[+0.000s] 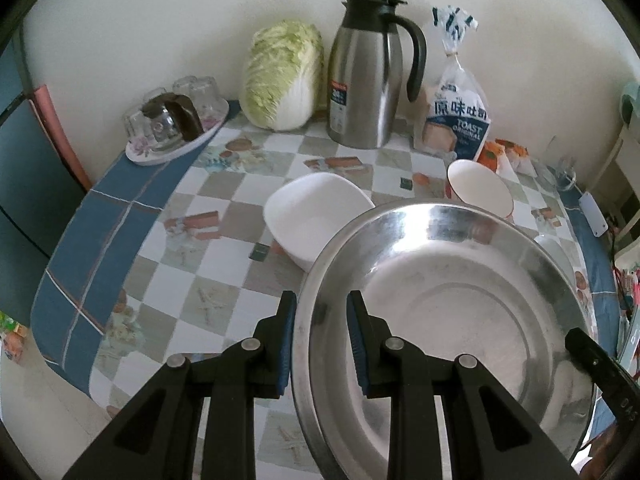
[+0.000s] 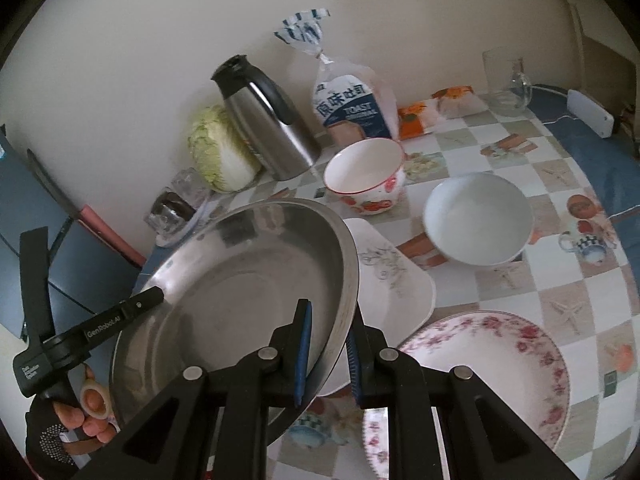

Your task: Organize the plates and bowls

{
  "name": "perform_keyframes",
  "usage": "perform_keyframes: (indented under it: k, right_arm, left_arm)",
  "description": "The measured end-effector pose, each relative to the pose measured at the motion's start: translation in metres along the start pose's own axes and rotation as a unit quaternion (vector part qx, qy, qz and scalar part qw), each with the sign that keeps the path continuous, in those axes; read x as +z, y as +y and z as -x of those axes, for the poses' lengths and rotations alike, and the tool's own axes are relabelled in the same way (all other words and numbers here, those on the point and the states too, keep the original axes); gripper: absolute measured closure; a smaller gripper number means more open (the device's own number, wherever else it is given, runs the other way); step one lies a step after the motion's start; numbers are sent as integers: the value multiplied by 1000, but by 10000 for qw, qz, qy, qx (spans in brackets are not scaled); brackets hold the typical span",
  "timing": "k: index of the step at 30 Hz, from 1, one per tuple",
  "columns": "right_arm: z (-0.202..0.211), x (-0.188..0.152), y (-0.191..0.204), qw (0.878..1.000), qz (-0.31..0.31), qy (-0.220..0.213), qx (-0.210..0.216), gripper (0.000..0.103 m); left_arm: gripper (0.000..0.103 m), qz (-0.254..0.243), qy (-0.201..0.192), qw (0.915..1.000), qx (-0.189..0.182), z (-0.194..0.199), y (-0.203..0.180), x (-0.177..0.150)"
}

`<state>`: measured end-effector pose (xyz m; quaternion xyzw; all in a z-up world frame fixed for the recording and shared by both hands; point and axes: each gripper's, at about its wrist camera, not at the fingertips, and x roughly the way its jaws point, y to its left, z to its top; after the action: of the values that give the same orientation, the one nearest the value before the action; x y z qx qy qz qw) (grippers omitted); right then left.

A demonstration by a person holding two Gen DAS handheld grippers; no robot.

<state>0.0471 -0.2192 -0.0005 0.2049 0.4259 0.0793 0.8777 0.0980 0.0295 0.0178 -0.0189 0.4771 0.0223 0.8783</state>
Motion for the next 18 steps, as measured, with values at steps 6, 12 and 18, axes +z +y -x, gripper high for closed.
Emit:
perform_keyframes:
  k: [6, 12, 18]
  right_arm:
    - [1, 3, -15, 9999, -125, 10, -58, 85]
    - [2, 4, -28, 9996, -250, 26, -148, 85]
    - [3, 6, -36, 9992, -325, 6, -221, 85]
  left_arm:
    - [76, -34, 106, 9999, -114, -11, -13, -1]
    - [76, -86, 198, 9996, -203, -21, -25, -1]
    - [77, -100, 272, 9991, -307, -30, -33, 1]
